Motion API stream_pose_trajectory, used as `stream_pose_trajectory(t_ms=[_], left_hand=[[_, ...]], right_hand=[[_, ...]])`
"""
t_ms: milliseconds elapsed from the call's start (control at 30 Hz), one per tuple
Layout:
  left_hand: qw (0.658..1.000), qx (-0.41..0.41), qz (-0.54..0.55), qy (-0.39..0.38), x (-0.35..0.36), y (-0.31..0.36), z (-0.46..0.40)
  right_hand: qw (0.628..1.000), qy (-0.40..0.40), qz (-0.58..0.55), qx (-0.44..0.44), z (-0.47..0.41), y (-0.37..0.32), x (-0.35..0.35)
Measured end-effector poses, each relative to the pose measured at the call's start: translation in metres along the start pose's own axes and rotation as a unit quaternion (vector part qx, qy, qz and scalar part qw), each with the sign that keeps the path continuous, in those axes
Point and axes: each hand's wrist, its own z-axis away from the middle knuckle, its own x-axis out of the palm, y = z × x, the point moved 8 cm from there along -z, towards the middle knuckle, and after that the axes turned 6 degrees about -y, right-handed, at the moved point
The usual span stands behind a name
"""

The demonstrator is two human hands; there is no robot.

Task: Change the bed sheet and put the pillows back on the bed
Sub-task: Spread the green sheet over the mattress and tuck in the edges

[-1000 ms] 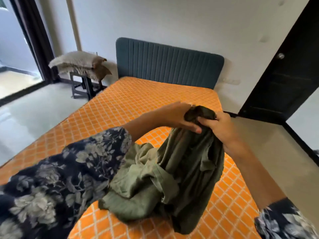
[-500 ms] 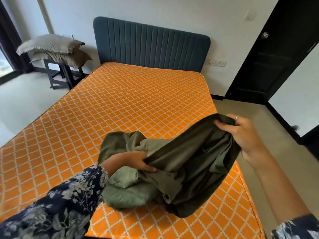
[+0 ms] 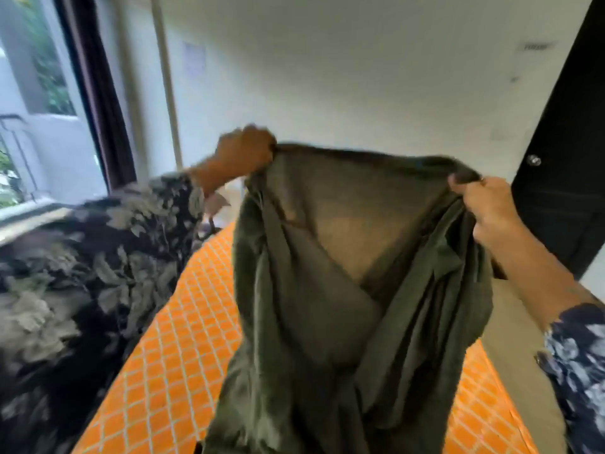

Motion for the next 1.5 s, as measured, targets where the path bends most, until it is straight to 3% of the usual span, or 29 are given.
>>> stream_pose_trajectory(t_ms=[100, 200, 233, 267, 300, 333, 367, 400, 433, 500, 567, 633, 667, 733, 800, 833, 933, 967, 1067, 1133, 1233, 1333, 1500], left_hand=[[0.98, -0.011, -0.102, 0.173, -0.14, 0.002, -0.023], [0.967, -0.033, -0.076, 0.241, -0.199, -0.015, -0.04], [0.979, -0.002, -0.043, 0.197, -0.194, -0.019, -0.044], [0.995, 0.049, -0.022, 0.084, -0.171, -0.017, -0.047], [0.994, 0.074, -0.026, -0.072, -0.135, -0.013, -0.039], [0.972, 0.086, -0.057, -0.211, -0.1, -0.013, -0.024], [0.953, 0.082, -0.095, -0.276, -0.083, -0.02, -0.015], [0.952, 0.065, -0.133, -0.268, -0.091, -0.032, -0.018], [0.966, 0.048, -0.151, -0.207, -0.115, -0.044, -0.027], [0.992, 0.006, -0.127, 0.007, -0.191, -0.068, -0.04], [0.972, -0.049, -0.098, 0.207, -0.243, -0.088, -0.031], [0.957, -0.053, -0.047, 0.281, -0.231, -0.094, -0.02], [0.97, -0.034, -0.019, 0.242, -0.204, -0.092, -0.02], [0.999, -0.011, -0.024, 0.027, -0.112, -0.093, -0.021], [0.983, -0.043, -0.007, -0.176, -0.025, -0.109, -0.002], [0.975, -0.074, 0.038, -0.204, -0.004, -0.12, 0.004], [0.957, -0.15, 0.197, -0.15, -0.003, -0.145, -0.001], [0.966, -0.118, 0.207, -0.095, -0.016, -0.147, -0.015], [0.928, -0.087, 0.36, 0.026, -0.065, -0.129, -0.024], [0.907, -0.042, 0.419, 0.01, -0.078, -0.083, -0.028], [0.904, 0.046, 0.425, -0.03, -0.082, 0.009, -0.03], [0.885, 0.082, 0.456, -0.053, -0.066, 0.079, -0.027], [0.807, 0.186, 0.551, -0.102, -0.037, 0.137, 0.004]], right_hand=[[0.997, 0.027, -0.045, -0.063, -0.046, -0.093, 0.008], [0.99, 0.042, -0.083, -0.11, -0.068, -0.16, 0.007], [0.989, 0.04, -0.083, -0.116, -0.072, -0.173, 0.005], [0.989, 0.033, -0.084, -0.117, -0.075, -0.182, 0.007], [0.99, 0.02, -0.079, -0.112, -0.076, -0.189, 0.011], [0.991, 0.003, -0.072, -0.113, -0.078, -0.195, 0.017], [0.992, -0.019, -0.055, -0.115, -0.078, -0.199, 0.025], [0.991, -0.043, -0.039, -0.119, -0.077, -0.205, 0.035], [0.991, -0.051, -0.025, -0.121, -0.079, -0.21, 0.042], [0.99, -0.031, -0.006, -0.138, -0.079, -0.218, 0.048], [0.986, -0.002, 0.01, -0.168, -0.081, -0.225, 0.046], [0.984, 0.026, 0.017, -0.176, -0.083, -0.225, 0.036], [0.985, 0.032, 0.016, -0.17, -0.084, -0.222, 0.031], [0.989, 0.039, 0.011, -0.145, -0.079, -0.212, 0.019], [0.991, 0.038, 0.028, -0.123, -0.071, -0.198, 0.01], [0.991, 0.032, 0.047, -0.117, -0.067, -0.19, 0.008], [0.989, 0.027, 0.091, -0.116, -0.061, -0.165, 0.005], [0.989, 0.029, 0.094, -0.11, -0.06, -0.156, 0.004], [0.992, 0.018, 0.093, -0.078, -0.058, -0.127, 0.007], [0.993, -0.024, 0.084, -0.074, -0.049, -0.114, 0.022], [0.987, -0.097, 0.085, -0.093, -0.025, -0.102, 0.058], [0.982, -0.145, 0.061, -0.107, -0.007, -0.093, 0.09], [0.972, -0.219, -0.021, -0.086, 0.018, -0.084, 0.101]])
